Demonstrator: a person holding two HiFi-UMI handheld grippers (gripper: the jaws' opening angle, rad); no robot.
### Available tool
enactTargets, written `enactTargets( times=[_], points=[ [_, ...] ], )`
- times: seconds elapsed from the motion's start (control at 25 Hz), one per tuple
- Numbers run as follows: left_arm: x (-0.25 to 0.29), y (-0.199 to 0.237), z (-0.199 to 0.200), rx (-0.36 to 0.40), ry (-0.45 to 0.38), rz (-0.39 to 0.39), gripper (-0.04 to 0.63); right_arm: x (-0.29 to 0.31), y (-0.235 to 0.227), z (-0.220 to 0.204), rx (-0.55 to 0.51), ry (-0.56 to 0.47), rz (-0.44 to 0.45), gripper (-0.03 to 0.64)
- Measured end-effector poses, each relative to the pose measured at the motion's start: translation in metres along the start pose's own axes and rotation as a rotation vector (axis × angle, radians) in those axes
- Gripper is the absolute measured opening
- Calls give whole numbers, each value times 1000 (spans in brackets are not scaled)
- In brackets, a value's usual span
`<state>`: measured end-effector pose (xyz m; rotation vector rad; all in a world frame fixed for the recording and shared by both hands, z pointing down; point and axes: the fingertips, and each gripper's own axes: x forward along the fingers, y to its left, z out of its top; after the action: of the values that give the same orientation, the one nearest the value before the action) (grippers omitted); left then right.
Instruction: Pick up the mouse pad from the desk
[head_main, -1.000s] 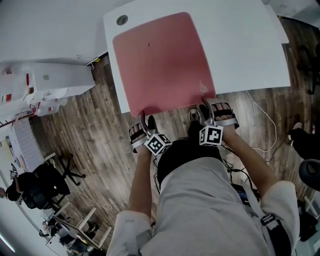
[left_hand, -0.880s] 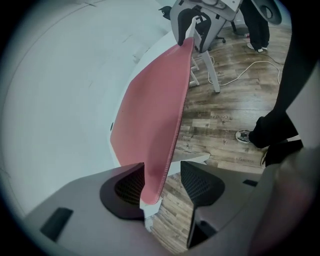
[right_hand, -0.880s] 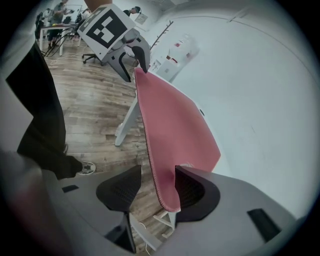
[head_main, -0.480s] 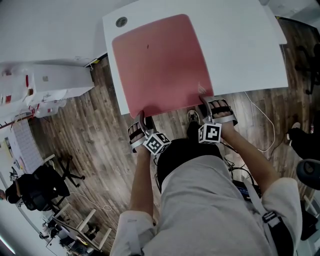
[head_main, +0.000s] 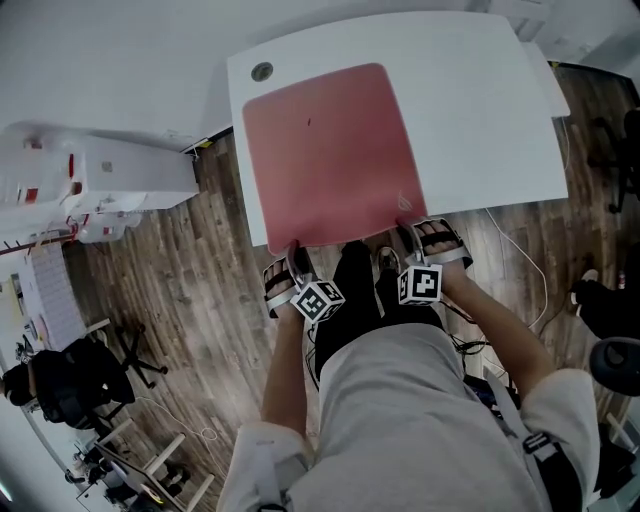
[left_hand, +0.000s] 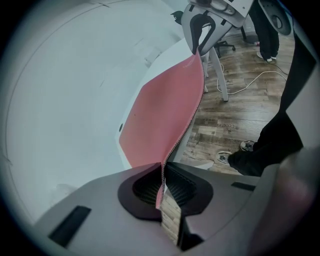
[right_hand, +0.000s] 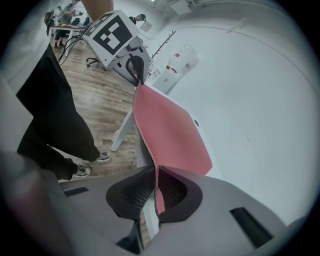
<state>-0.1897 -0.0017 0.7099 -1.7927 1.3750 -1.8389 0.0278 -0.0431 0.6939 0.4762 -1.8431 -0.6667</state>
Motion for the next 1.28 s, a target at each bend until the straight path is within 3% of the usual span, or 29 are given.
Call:
enactTargets(
  times=[0.6,0.8,1.28],
  points=[
    [34,46,25,6,10,34,34,28,-48,5,77,3,-4,55],
    [55,47,24,-70,32,-22,32,44,-58,5,106,12,11,55],
    [90,60,31,-119,29,-69,32,84,-80,0,143,51,51,55]
  ],
)
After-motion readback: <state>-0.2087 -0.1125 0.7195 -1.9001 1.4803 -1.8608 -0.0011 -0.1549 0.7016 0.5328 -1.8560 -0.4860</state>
